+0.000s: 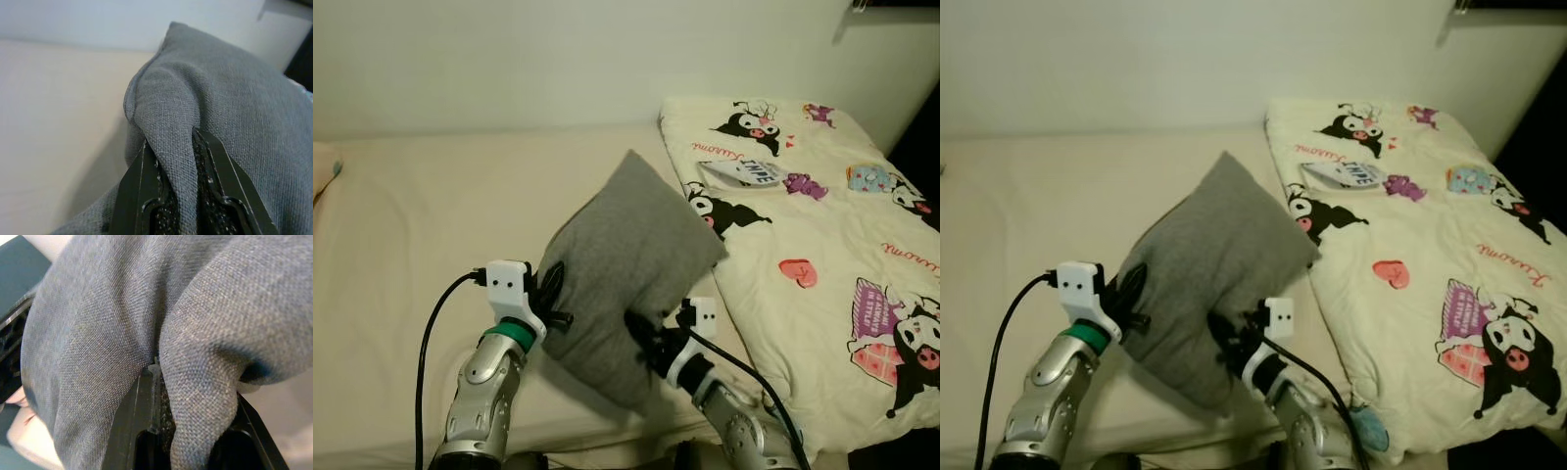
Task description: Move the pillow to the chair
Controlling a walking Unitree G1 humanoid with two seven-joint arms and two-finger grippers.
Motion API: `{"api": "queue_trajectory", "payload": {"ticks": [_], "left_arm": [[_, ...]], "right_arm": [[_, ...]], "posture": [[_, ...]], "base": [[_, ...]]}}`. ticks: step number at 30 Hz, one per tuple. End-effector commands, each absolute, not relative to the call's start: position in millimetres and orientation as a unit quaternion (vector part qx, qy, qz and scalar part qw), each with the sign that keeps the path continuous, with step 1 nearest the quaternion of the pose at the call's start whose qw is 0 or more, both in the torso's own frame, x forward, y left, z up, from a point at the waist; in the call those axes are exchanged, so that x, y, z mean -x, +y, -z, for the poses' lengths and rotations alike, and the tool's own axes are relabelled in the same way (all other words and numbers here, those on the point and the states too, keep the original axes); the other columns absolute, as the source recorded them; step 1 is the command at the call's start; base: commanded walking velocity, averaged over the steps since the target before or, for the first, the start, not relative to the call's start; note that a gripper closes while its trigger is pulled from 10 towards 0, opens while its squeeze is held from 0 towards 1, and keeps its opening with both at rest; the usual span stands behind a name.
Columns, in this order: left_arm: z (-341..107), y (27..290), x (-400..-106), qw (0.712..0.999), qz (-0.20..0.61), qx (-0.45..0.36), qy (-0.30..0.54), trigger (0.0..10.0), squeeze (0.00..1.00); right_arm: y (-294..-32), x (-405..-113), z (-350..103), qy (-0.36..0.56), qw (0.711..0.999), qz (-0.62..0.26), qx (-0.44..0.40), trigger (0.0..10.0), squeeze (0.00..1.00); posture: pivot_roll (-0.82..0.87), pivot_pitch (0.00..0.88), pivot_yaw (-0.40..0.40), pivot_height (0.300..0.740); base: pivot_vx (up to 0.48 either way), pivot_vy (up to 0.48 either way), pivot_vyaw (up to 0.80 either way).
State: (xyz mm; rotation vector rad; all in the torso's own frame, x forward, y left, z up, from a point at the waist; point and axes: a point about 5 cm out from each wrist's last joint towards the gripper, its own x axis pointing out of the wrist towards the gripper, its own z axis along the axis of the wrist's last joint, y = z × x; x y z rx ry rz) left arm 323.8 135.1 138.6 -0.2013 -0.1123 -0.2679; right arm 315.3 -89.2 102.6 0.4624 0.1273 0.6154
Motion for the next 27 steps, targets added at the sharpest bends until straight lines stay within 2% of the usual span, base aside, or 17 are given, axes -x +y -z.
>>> {"api": "queue_trajectory", "payload": {"ticks": [1,13,18,27], "left_arm": [[-133.7,119.6,-319.3,0.982,0.160,0.089,-0.038,10.0,0.00],[-134.1,118.8,-317.2,0.988,0.148,0.029,-0.032,10.0,0.00],[-138.0,121.7,-318.1,0.990,0.134,0.000,-0.043,10.0,0.00],[-139.6,126.8,-317.9,0.989,0.137,-0.030,-0.050,10.0,0.00]], "right_arm": [[-75.3,-318.4,-118.8,0.028,0.922,-0.320,-0.217,10.0,0.00],[-80.3,-321.9,-115.5,0.031,0.932,-0.296,-0.206,10.0,0.00],[-80.4,-323.2,-106.2,0.040,0.945,-0.259,-0.194,10.0,0.00],[-82.3,-323.2,-104.1,0.037,0.951,-0.239,-0.195,10.0,0.00]], "posture": [[-0.01,0.001,0.026,0.617],[0.00,0.000,0.001,0.617],[0.01,0.000,0.004,0.632],[0.00,0.000,0.017,0.657]], "base": [[0.000,0.000,0.00],[0.000,0.000,0.00],[0.000,0.000,0.00],[0.000,0.000,0.00]]}}
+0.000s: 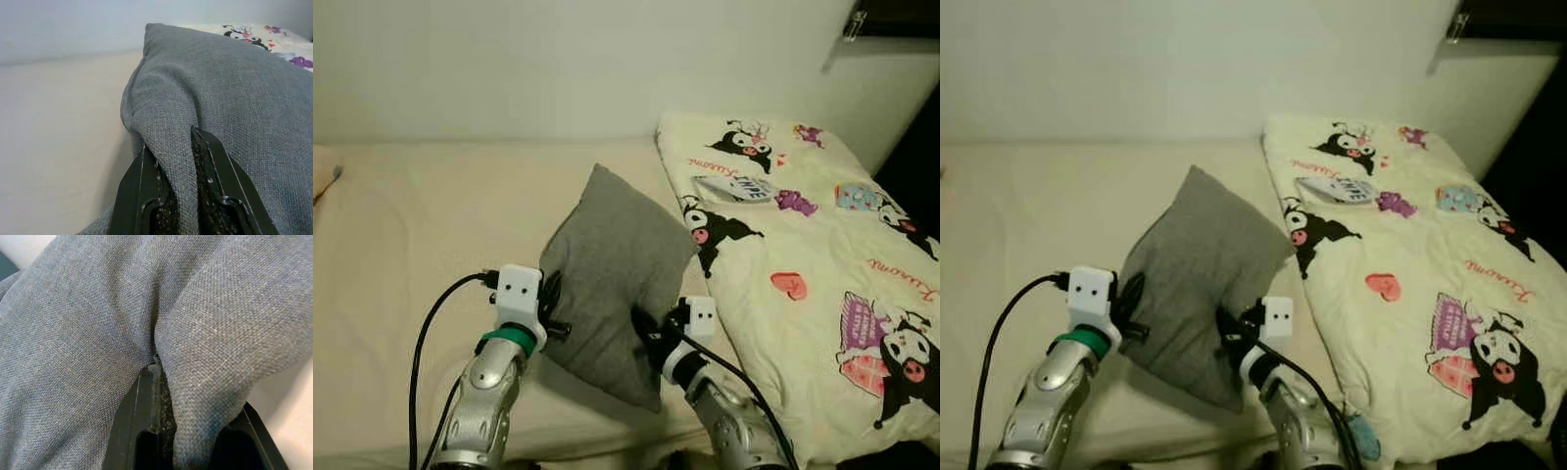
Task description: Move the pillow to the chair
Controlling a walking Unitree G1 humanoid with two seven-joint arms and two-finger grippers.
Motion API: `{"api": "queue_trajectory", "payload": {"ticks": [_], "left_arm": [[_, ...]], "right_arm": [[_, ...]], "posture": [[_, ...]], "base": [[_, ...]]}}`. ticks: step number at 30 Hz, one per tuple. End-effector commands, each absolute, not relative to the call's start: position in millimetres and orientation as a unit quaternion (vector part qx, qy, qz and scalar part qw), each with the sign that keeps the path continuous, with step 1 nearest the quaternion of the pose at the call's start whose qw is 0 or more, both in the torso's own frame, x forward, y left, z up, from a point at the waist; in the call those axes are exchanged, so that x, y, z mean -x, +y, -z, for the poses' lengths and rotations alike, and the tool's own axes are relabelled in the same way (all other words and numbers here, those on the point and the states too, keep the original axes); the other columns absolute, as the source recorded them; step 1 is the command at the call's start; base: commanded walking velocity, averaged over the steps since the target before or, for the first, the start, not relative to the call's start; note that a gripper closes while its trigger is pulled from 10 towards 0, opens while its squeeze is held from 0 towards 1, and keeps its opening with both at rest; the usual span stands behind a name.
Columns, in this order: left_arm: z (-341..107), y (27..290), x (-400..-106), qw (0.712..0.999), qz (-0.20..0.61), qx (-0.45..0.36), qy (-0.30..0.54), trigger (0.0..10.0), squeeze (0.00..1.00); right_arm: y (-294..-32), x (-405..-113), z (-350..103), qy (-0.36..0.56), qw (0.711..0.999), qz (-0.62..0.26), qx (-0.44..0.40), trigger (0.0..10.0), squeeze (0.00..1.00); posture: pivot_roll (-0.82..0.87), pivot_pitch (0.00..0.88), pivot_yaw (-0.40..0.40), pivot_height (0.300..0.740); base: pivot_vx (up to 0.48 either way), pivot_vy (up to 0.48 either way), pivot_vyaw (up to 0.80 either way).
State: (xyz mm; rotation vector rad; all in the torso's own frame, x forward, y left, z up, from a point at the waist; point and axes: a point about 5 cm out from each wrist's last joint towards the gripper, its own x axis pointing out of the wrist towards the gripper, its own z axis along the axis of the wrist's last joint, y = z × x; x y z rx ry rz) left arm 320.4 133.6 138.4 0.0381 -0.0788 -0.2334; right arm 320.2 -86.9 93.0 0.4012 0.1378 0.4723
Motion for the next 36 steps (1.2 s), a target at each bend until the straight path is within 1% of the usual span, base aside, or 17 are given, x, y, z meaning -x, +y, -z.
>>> {"api": "queue_trajectory", "payload": {"ticks": [1,4,8,11,13,17,18,23,25,30,36], "left_arm": [[-139.6,126.8,-317.9,0.989,0.137,-0.030,-0.050,10.0,0.00],[-140.0,129.9,-318.6,0.989,0.132,-0.030,-0.051,10.0,0.00],[-140.8,138.7,-319.4,0.993,0.103,-0.017,-0.047,10.0,0.00],[-139.8,139.8,-318.6,0.994,0.101,-0.024,-0.044,10.0,0.00],[-137.3,142.4,-316.8,0.994,0.096,-0.042,-0.044,10.0,0.00],[-137.5,143.9,-317.7,0.994,0.090,-0.042,-0.045,10.0,0.00],[-138.5,144.2,-319.0,0.994,0.086,-0.041,-0.046,10.0,0.00],[-139.6,142.0,-321.2,0.994,0.086,-0.041,-0.048,10.0,0.00],[-140.8,137.5,-322.9,0.994,0.091,-0.039,-0.050,10.0,0.00],[-141.1,129.9,-322.8,0.993,0.098,-0.039,-0.050,10.0,0.00],[-140.7,127.2,-322.4,0.993,0.099,-0.039,-0.049,10.0,0.00]], "right_arm": [[-82.3,-323.2,-104.1,0.037,0.951,-0.239,-0.195,10.0,0.00],[-82.4,-322.8,-103.8,0.037,0.951,-0.238,-0.194,10.0,0.00],[-83.3,-321.7,-101.8,0.037,0.952,-0.234,-0.193,10.0,0.00],[-83.2,-321.8,-101.7,0.037,0.952,-0.233,-0.193,10.0,0.00],[-84.5,-325.1,-103.1,0.033,0.954,-0.228,-0.192,10.0,0.00],[-86.4,-326.2,-103.1,0.032,0.955,-0.225,-0.191,10.0,0.00],[-87.9,-326.1,-102.5,0.032,0.956,-0.223,-0.189,10.0,0.00],[-90.7,-324.1,-100.2,0.034,0.957,-0.222,-0.183,10.0,0.00],[-95.6,-323.1,-98.7,0.035,0.959,-0.215,-0.182,10.0,0.00],[-100.2,-323.5,-98.1,0.034,0.961,-0.202,-0.188,10.0,0.00],[-100.9,-324.1,-99.6,0.025,0.962,-0.188,-0.199,10.0,0.00]], "posture": [[0.00,0.000,0.017,0.657],[-0.01,0.000,0.019,0.662],[0.00,0.000,0.017,0.677],[-0.01,0.000,0.021,0.682],[-0.01,0.000,0.021,0.697],[-0.01,0.000,0.019,0.707],[-0.01,0.000,0.021,0.717],[-0.02,0.000,0.025,0.732],[-0.02,0.000,0.033,0.740],[-0.02,0.004,0.035,0.740],[-0.02,0.009,0.035,0.740]], "base": [[0.000,0.000,0.00],[0.000,0.000,0.00],[0.000,0.000,0.00],[0.000,0.000,0.00],[0.000,0.000,0.00],[0.000,0.000,0.00],[0.000,0.000,0.00],[0.000,0.000,0.00],[0.000,0.000,0.00],[0.000,0.000,0.00],[0.000,0.000,0.00]]}}
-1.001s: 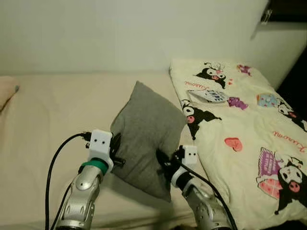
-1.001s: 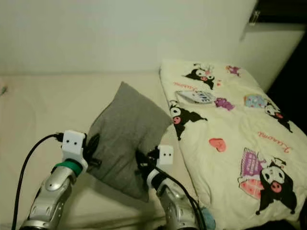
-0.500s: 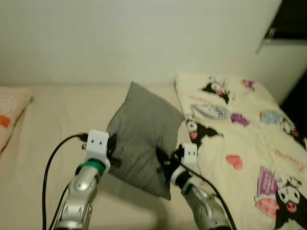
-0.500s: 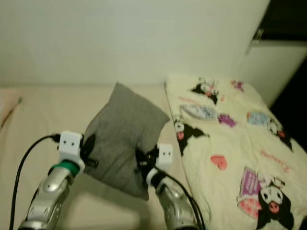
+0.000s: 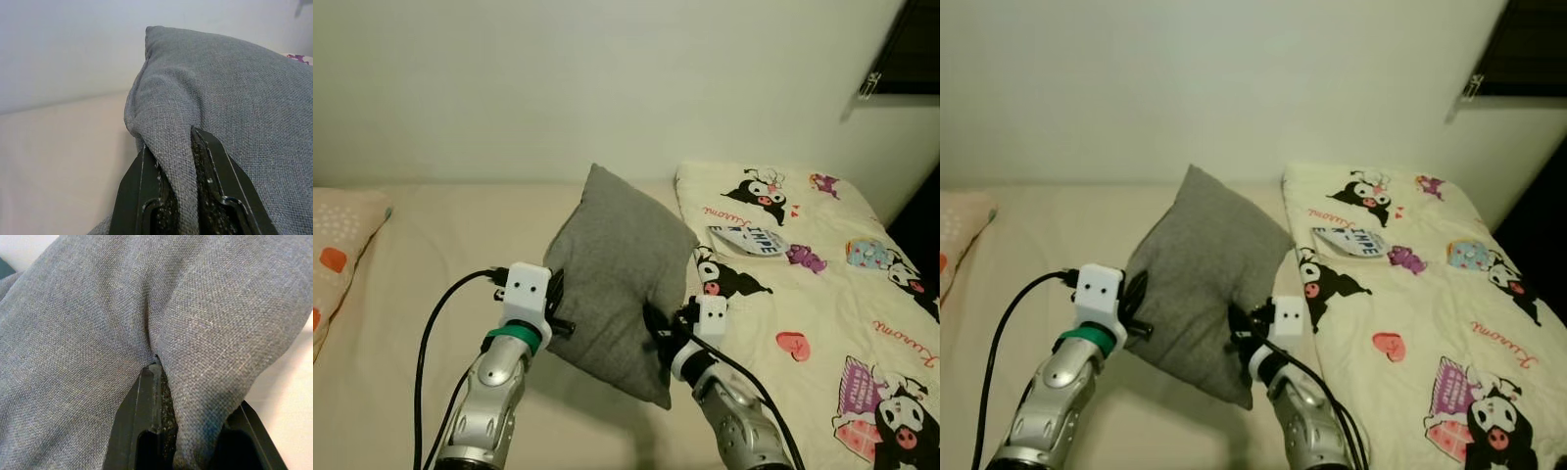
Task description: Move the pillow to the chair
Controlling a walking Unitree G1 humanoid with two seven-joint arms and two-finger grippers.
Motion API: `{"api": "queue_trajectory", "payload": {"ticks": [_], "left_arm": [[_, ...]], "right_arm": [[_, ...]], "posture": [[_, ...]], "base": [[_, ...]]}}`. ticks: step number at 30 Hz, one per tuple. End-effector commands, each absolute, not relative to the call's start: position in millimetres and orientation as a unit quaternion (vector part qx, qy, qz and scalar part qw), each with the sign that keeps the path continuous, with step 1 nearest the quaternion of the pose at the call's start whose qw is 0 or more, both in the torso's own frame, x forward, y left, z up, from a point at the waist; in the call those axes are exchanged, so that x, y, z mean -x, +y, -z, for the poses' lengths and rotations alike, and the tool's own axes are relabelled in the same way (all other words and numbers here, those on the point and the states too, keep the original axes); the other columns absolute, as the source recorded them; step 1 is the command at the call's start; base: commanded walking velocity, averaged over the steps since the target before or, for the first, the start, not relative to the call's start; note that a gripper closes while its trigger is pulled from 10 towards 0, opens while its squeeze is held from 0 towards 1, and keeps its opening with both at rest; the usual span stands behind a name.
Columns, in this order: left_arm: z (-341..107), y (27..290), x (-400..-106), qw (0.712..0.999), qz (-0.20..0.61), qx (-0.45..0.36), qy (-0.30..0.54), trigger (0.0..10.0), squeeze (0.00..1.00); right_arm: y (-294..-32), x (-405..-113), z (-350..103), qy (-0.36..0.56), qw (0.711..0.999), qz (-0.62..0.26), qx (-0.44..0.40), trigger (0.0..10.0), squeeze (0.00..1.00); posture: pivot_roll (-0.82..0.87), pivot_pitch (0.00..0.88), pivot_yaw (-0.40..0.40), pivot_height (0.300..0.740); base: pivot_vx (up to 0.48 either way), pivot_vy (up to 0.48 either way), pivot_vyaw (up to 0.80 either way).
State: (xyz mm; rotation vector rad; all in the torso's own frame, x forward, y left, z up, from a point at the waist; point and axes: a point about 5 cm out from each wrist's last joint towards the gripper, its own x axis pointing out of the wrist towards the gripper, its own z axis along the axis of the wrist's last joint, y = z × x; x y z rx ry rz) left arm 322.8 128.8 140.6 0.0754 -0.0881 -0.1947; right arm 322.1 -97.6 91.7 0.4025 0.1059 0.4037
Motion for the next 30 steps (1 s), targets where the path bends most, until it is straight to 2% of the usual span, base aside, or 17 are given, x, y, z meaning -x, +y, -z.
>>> {"api": "queue_trajectory", "payload": {"ticks": [1,3,20,24,30], "left_arm": [[-141.2,127.3,-322.5,0.993,0.098,-0.039,-0.050,10.0,0.00],[-142.0,127.3,-322.7,0.993,0.097,-0.039,-0.051,10.0,0.00],[-145.9,114.4,-327.2,0.992,0.112,-0.033,-0.057,10.0,0.00],[-146.0,113.0,-329.1,0.992,0.108,-0.029,-0.058,10.0,0.00],[-143.7,110.4,-326.8,0.992,0.111,-0.023,-0.053,10.0,0.00]], "right_arm": [[-100.8,-324.4,-100.0,0.024,0.962,-0.186,-0.197,10.0,0.00],[-100.9,-324.8,-100.2,0.025,0.963,-0.184,-0.197,10.0,0.00],[-106.3,-324.5,-108.6,0.001,0.966,-0.167,-0.195,10.0,0.00],[-113.0,-323.8,-106.8,0.004,0.974,-0.161,-0.157,10.0,0.00],[-115.4,-324.5,-108.8,0.005,0.969,-0.163,-0.185,10.0,0.00]], "posture": [[-0.02,0.009,0.035,0.740],[-0.02,0.013,0.034,0.740],[-0.04,0.019,0.048,0.740],[-0.05,0.020,0.046,0.740],[-0.05,0.019,0.040,0.740]], "base": [[0.000,0.000,0.00],[0.000,0.000,0.00],[0.000,0.000,-0.80],[0.000,0.000,-0.80],[0.000,0.000,-0.80]]}}
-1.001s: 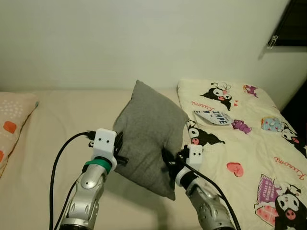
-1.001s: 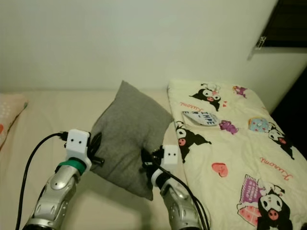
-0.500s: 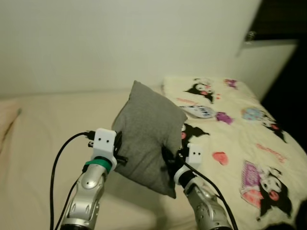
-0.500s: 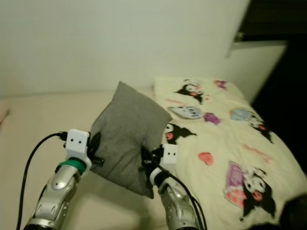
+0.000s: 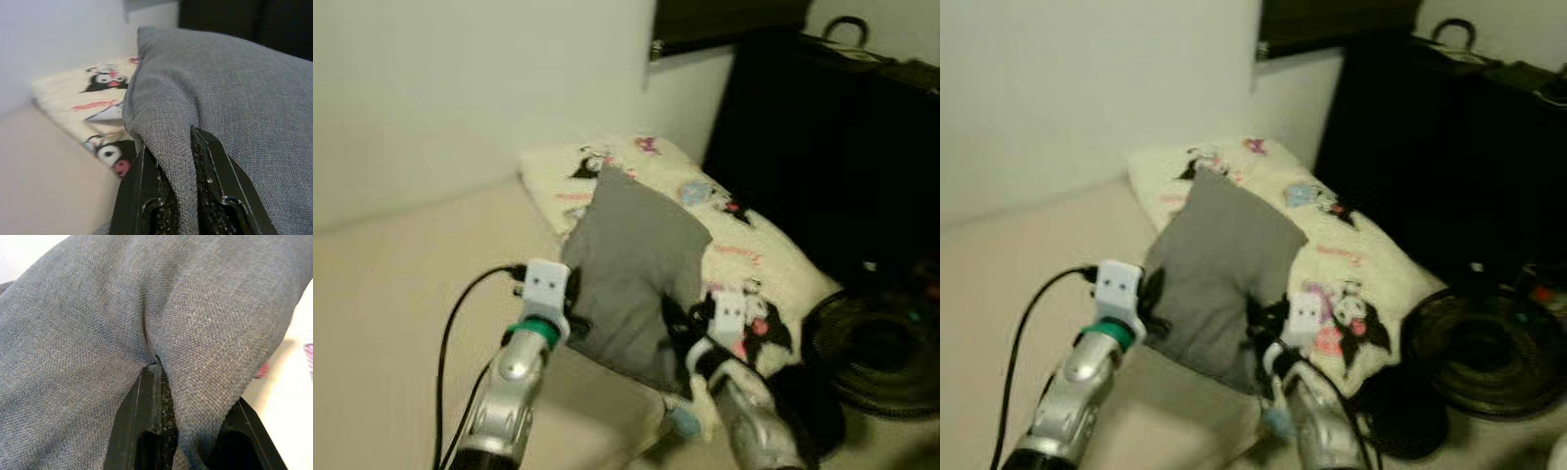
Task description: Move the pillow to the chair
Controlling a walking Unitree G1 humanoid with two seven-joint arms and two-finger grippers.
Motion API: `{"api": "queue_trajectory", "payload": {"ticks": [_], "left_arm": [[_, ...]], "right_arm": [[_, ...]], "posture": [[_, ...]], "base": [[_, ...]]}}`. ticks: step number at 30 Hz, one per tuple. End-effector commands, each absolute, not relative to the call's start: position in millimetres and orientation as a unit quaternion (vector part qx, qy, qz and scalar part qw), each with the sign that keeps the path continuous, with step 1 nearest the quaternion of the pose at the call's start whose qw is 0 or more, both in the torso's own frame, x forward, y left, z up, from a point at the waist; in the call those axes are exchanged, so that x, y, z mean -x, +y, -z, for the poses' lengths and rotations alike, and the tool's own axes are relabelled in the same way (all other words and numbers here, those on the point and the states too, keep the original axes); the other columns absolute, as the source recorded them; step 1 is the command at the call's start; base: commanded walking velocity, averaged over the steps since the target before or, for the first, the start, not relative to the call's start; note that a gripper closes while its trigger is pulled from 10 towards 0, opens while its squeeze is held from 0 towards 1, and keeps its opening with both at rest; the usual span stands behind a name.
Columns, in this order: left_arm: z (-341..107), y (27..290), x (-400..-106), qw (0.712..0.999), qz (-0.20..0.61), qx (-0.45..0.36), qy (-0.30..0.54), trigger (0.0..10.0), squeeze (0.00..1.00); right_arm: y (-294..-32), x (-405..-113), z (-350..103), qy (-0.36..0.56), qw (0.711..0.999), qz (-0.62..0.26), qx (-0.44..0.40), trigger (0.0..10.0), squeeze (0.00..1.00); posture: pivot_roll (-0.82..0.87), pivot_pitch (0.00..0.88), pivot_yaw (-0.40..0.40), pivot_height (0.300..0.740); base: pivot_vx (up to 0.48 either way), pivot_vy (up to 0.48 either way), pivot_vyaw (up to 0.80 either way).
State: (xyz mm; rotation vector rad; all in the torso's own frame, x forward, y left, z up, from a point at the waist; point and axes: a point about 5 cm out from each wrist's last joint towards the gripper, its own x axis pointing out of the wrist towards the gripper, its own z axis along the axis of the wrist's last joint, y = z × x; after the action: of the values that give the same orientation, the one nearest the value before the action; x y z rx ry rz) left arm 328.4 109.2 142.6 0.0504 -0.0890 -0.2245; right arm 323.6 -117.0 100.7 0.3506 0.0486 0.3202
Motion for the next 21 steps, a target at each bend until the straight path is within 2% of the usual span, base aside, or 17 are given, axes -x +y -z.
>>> {"api": "queue_trajectory", "payload": {"ticks": [1,7,21], "left_arm": [[-143.7,110.4,-326.8,0.992,0.111,-0.023,-0.053,10.0,0.00],[-142.3,110.4,-326.4,0.992,0.107,-0.027,-0.053,10.0,0.00],[-151.4,114.6,-329.1,0.992,0.104,-0.033,-0.066,10.0,0.00]], "right_arm": [[-115.4,-324.5,-108.8,0.005,0.969,-0.163,-0.185,10.0,0.00],[-111.2,-326.0,-112.6,0.009,0.961,-0.170,-0.217,10.0,0.00],[-114.2,-328.2,-110.9,-0.002,0.969,-0.144,-0.200,10.0,0.00]], "posture": [[-0.05,0.019,0.040,0.740],[-0.05,0.024,0.031,0.740],[-0.01,0.011,0.045,0.740]], "base": [[0.000,0.000,-0.80],[0.000,0.000,-0.80],[0.000,0.000,-0.80]]}}
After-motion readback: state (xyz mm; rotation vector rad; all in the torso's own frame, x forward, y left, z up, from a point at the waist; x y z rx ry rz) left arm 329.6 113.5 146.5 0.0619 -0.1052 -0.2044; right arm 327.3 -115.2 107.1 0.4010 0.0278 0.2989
